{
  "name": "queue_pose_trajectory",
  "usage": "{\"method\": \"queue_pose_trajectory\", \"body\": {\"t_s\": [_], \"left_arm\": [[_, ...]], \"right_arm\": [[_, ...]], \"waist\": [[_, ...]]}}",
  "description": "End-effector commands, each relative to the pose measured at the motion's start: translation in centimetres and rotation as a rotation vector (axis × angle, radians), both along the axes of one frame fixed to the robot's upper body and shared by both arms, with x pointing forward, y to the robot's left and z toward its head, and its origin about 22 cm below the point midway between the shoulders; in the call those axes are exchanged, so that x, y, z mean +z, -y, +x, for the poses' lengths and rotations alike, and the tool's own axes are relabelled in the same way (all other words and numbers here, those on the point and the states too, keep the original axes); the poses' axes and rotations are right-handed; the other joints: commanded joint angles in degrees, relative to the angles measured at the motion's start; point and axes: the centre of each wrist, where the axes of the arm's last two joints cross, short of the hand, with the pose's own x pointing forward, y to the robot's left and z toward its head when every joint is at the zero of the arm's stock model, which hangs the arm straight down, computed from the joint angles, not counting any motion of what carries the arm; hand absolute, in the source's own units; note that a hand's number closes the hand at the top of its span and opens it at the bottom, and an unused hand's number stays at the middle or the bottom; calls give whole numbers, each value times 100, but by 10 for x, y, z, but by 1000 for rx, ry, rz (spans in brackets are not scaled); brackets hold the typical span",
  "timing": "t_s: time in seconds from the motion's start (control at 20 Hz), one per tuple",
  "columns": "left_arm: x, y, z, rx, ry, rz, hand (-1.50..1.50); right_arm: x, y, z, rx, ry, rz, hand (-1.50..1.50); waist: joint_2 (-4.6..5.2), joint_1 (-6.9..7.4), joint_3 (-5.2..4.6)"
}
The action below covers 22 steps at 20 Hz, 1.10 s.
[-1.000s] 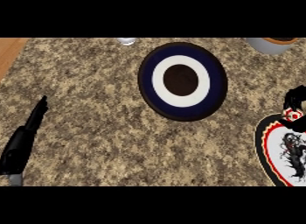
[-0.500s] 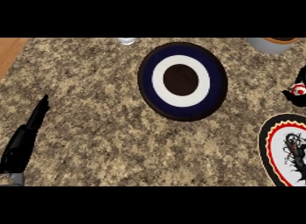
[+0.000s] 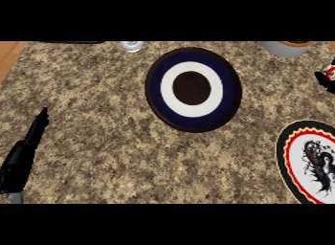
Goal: Pick the cupcake from the plate and place it in the plate
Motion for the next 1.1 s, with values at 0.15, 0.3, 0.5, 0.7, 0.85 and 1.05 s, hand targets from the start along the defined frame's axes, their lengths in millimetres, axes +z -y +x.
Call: {"method": "queue_pose_trajectory", "body": {"t_s": [0.15,0.3,0.5,0.7,0.85,1.05], "left_arm": [[-7,-2,-5,36,-20,1,0],[0,-6,4,33,-14,18,0],[7,-10,-26,40,-20,17,0],[1,-20,-20,18,-8,10,0],[2,-11,-6,6,-8,0,0],[16,-6,-18,17,-9,9,0]], "right_arm": [[30,-39,26,225,30,37,150],[42,-73,38,270,24,65,150],[57,-124,52,302,-6,107,150],[55,-150,58,306,-89,110,150],[45,-208,60,313,-150,65,150],[42,-247,63,334,-213,9,150]], "waist": [[-65,-154,-16],[-76,-212,-19],[-98,-169,-18],[-64,-152,-18],[-69,-176,-19],[-66,-101,-14]]}}
